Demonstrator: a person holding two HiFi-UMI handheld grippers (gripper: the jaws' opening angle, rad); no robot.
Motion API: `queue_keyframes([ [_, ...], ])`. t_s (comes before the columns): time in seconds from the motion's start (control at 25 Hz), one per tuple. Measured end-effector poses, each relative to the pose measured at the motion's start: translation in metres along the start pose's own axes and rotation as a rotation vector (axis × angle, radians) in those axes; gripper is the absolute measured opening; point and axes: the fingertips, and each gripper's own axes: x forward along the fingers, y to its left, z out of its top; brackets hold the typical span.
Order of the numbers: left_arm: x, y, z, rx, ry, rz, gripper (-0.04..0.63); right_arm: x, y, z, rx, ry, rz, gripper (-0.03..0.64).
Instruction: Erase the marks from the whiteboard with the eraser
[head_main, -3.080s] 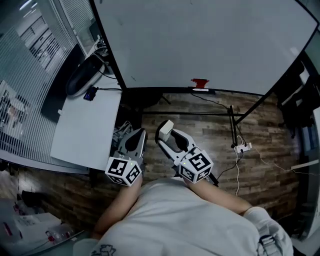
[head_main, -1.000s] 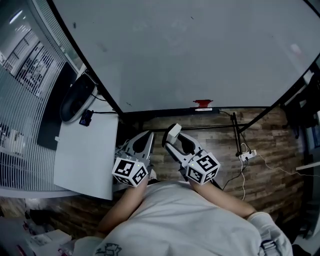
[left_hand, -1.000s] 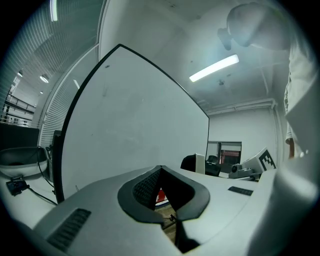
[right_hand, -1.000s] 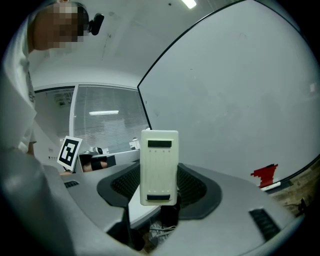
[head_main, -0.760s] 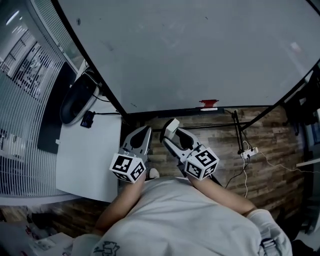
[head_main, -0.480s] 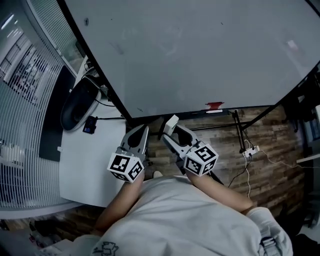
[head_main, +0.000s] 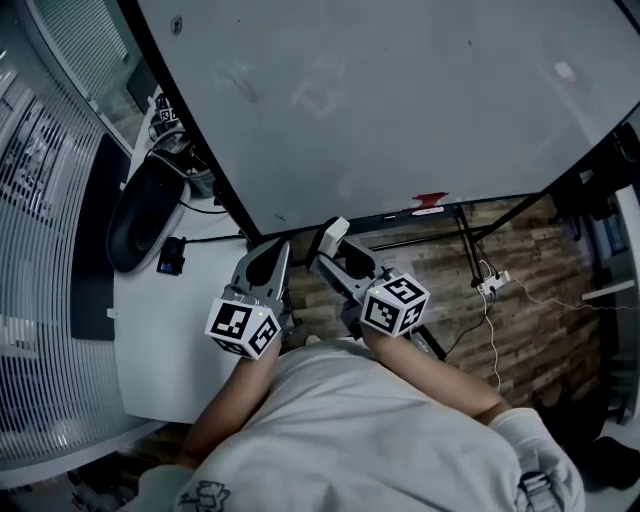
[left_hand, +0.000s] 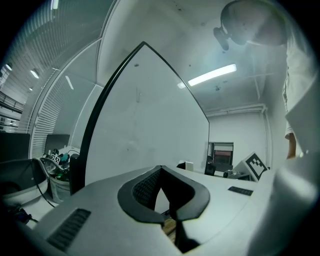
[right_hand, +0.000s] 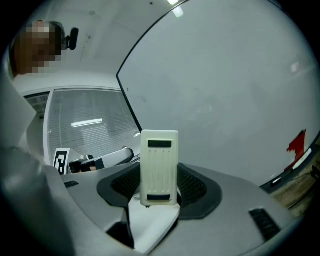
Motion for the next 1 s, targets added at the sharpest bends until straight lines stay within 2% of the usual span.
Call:
queue_keyframes([
  [0.24, 0.002, 0.006, -0.003, -0.014, 0.023, -0.008, 0.006, 0.01, -0.005, -0.016, 0.121, 0.028, -0.005, 0.232],
  [0.4, 0.002, 0.014, -0.008, -0.008, 0.038, 0.013, 0.006, 0.019, -0.01, -0.026, 0.153, 0.042, 0.01, 0.232],
  [0.8, -0.007, 0.05, -0.006, -0.049, 0.037, 0.082, 0.006, 0.059, -0.049, -0.071, 0.367, 0.103, -0.009, 0.232],
  [1.0, -0.009, 0.063, -0.009, -0.054, 0.046, 0.093, 0.006, 0.082, -0.068, -0.084, 0.457, 0.091, -0.029, 0.232],
])
